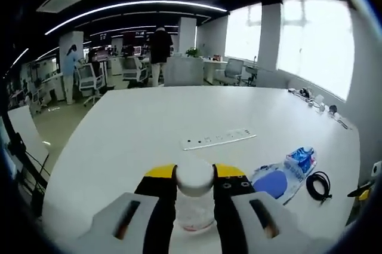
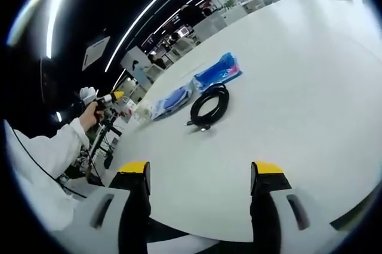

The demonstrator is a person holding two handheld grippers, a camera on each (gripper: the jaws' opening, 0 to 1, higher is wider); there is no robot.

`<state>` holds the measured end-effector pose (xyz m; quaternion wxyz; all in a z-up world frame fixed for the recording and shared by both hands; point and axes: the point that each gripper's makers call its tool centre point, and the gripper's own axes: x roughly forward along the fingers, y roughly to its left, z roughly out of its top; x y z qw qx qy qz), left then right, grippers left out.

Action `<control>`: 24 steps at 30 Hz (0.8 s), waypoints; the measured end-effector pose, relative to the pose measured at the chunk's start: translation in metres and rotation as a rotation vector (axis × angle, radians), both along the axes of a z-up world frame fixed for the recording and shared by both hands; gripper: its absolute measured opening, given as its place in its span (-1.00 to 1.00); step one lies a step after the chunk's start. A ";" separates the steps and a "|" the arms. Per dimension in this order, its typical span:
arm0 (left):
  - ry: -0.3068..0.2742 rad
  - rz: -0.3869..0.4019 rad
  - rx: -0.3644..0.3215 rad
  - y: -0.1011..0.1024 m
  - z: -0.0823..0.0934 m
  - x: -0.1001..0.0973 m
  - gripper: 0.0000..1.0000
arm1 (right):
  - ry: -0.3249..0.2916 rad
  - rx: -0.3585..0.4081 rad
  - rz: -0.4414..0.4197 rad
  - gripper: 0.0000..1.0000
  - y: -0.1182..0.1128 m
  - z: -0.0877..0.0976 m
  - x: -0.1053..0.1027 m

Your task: Arrange the tabletop items into an orderly group along one side of the table until the central work area is clear of visible clutter.

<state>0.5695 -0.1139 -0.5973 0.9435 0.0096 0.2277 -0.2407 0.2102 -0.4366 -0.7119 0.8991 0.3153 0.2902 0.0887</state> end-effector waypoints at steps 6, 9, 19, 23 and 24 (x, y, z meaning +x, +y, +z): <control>0.005 -0.015 0.024 -0.005 -0.002 -0.009 -0.58 | 0.008 0.002 -0.005 0.34 -0.002 -0.004 -0.003; 0.004 -0.027 0.027 -0.006 -0.002 -0.010 -0.58 | 0.013 0.004 -0.003 0.34 -0.001 -0.006 -0.004; -0.034 -0.060 0.063 0.001 -0.007 0.002 -0.57 | 0.024 0.011 0.009 0.34 0.002 -0.013 -0.004; -0.047 -0.036 0.049 0.007 -0.007 0.000 -0.57 | 0.030 0.012 0.020 0.34 0.005 -0.017 -0.004; -0.055 -0.035 0.048 0.005 -0.007 -0.006 -0.57 | 0.030 0.012 0.023 0.34 0.006 -0.016 -0.004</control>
